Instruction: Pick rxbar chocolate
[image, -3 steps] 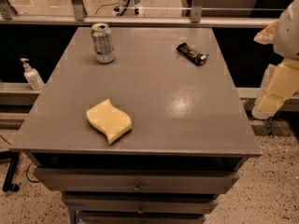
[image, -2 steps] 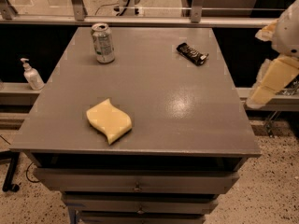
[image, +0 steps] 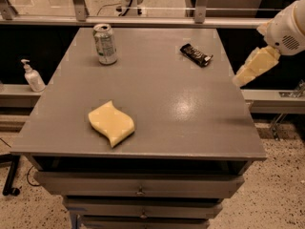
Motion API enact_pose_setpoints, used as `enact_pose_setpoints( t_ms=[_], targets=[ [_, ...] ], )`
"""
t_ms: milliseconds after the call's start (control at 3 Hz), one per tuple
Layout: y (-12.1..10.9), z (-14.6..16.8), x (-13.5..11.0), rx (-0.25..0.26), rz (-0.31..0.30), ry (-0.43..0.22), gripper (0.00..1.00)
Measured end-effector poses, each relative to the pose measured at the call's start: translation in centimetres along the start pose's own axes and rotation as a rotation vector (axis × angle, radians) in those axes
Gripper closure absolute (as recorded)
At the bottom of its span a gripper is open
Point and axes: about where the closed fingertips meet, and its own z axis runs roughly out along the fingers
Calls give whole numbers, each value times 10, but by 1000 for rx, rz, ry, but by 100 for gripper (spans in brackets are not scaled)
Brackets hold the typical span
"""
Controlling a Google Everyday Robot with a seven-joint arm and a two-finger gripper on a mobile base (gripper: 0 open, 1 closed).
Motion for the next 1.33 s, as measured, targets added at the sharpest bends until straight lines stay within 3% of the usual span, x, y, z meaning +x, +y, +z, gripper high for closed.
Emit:
enact_pose_setpoints(
  t_ms=[667,1333],
  targets=[
    [-53,83,-11,11,150,-153,0],
    [-76,143,-25,-21,261,-245,0]
  ],
)
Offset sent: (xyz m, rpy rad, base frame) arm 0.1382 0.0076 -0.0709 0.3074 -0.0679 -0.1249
